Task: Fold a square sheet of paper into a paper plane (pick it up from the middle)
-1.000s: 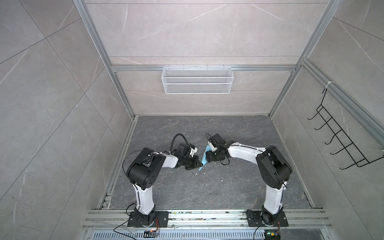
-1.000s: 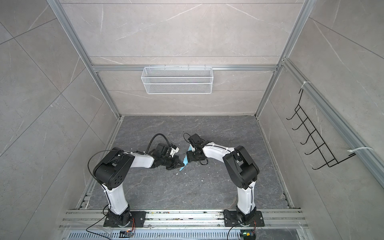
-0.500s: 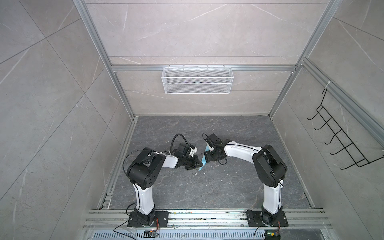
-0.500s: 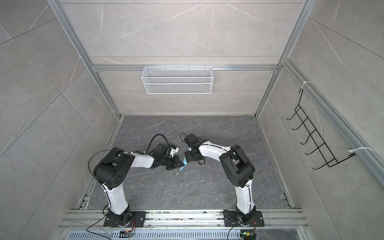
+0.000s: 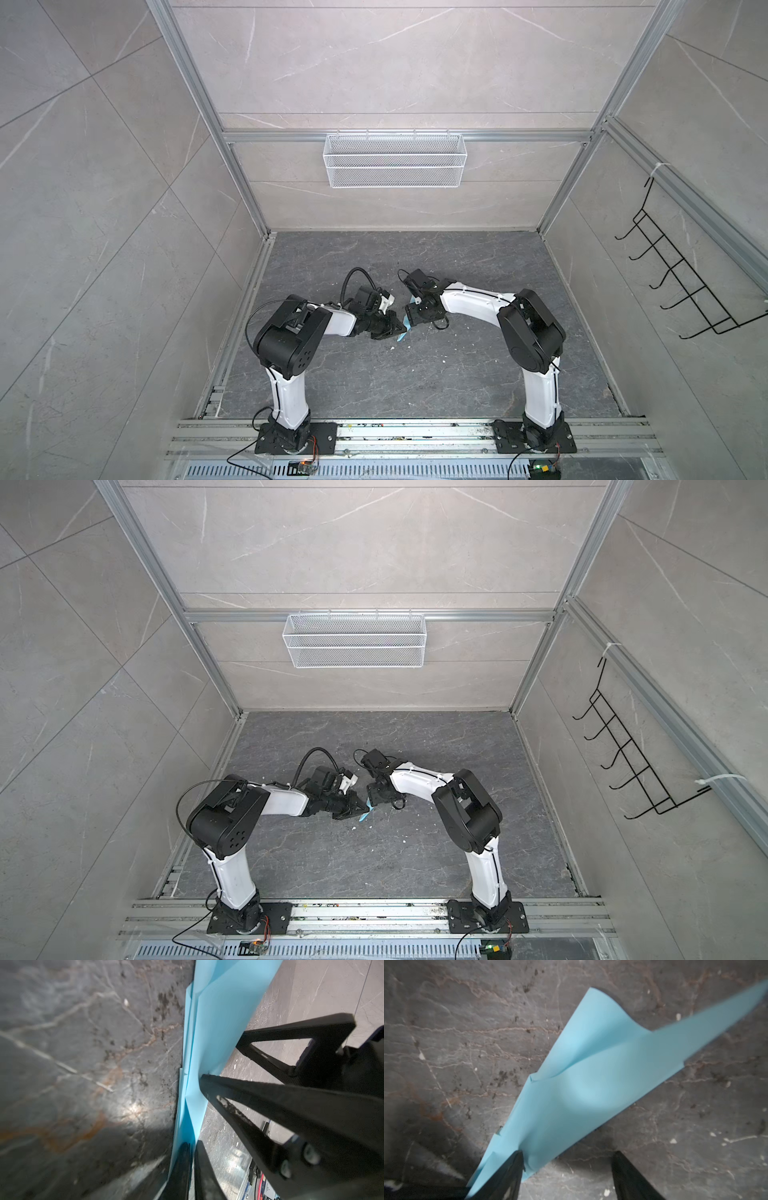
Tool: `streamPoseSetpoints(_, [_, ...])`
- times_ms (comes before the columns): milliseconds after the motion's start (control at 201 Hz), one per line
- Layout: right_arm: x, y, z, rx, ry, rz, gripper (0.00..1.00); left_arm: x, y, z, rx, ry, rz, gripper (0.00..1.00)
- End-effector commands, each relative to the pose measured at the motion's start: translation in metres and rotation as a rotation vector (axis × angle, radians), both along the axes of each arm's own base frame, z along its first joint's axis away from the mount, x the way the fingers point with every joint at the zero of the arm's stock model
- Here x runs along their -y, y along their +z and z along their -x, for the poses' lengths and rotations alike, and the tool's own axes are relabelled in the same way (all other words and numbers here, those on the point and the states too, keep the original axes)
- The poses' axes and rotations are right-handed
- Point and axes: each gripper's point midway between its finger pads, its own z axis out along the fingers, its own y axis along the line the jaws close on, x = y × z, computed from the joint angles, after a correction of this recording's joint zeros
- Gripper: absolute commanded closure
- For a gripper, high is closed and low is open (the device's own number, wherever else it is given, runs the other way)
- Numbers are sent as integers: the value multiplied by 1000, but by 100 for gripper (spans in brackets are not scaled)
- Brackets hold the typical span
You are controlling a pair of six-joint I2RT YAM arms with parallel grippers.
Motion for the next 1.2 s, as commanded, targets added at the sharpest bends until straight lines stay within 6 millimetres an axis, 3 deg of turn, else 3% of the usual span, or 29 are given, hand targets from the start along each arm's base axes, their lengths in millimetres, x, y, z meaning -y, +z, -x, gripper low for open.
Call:
streamPoseSetpoints(0, [40,-67,52,-240,-30,176,29,-20,-26,1,-52,63,-106,89])
streamPoseSetpoints(299, [47,-74,56,-267,-46,235,28,-21,-21,1,-45,63,-103,90])
streamPoseSetpoints(592, [51,-79,60,-277,-46,277,28,-20,18,0,8,56,-54,81])
streamPoseSetpoints(856, [51,-82,61,-285,-51,279,28,-12,46,-7,51,75,21,84])
streamPoseSetpoints(1195, [51,-87,64,-301,-59,282,29,11,37,-8,20,38,55,90])
